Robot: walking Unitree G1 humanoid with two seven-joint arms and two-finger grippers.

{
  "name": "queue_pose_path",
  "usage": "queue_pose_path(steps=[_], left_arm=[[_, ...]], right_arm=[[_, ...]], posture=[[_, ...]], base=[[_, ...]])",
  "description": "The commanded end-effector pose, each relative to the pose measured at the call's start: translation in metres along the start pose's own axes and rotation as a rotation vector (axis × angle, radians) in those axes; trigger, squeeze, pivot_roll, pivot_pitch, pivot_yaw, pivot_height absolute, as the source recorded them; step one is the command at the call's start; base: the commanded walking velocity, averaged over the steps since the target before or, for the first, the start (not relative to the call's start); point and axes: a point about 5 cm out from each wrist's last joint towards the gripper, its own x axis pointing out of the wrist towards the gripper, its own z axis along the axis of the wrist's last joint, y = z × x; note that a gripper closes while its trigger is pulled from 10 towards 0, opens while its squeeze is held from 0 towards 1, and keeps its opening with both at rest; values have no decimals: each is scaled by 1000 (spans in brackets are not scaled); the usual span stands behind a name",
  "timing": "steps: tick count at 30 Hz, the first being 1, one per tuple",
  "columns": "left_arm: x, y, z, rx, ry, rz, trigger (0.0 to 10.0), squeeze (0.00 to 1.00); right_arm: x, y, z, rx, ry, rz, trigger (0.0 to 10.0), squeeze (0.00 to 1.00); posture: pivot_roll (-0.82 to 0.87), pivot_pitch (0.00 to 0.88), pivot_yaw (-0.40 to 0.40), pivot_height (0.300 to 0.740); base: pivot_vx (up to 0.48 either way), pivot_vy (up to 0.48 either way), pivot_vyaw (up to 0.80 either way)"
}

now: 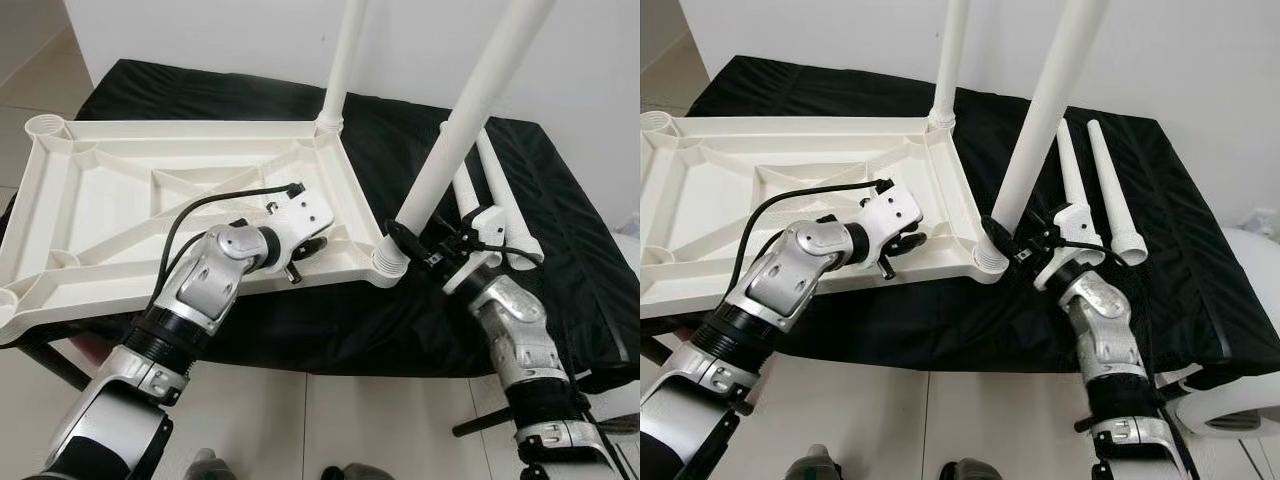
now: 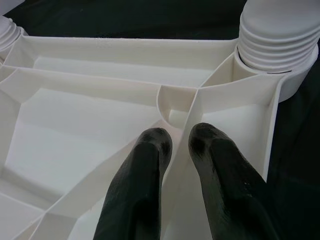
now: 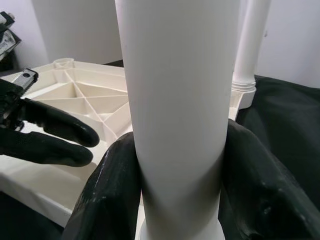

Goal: Building children table

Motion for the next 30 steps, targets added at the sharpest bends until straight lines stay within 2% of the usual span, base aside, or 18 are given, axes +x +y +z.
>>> queue_pose_path(steps=[1, 7, 13, 15, 19, 24, 30], left_arm=[[1, 0, 5, 14, -12, -8, 10000, 0], [0, 0, 4, 15, -12, -7, 10000, 0], [-1, 1, 4, 13, -10, -1, 10000, 0], [-1, 1, 4, 14, -10, -2, 10000, 0], [-1, 1, 4, 15, -11, -3, 10000, 0], [-1, 1, 4, 16, -13, -3, 10000, 0], [-2, 0, 4, 17, -13, -2, 10000, 0]], right_arm=[[-26, 2, -55, 148, 268, -24, 10000, 0], [-25, -6, -57, 162, 277, -36, 10000, 0], [-27, -9, -60, 224, 275, -41, 10000, 0], [-30, -11, -63, 271, 279, -49, 10000, 0], [-32, -11, -64, 279, 281, -38, 10000, 0], [-33, -10, -67, 272, 290, -45, 10000, 0], [-27, 4, -68, 242, 254, -49, 10000, 0]], posture=[[66, 60, -78, 740], [70, 62, -79, 740], [75, 62, -82, 740], [73, 63, -80, 740], [72, 62, -79, 740], [70, 62, -80, 740], [74, 60, -85, 740]], base=[[0, 0, 0], [0, 0, 0], [0, 0, 0], [0, 0, 0], [0, 0, 0], [0, 0, 0], [0, 0, 0]])
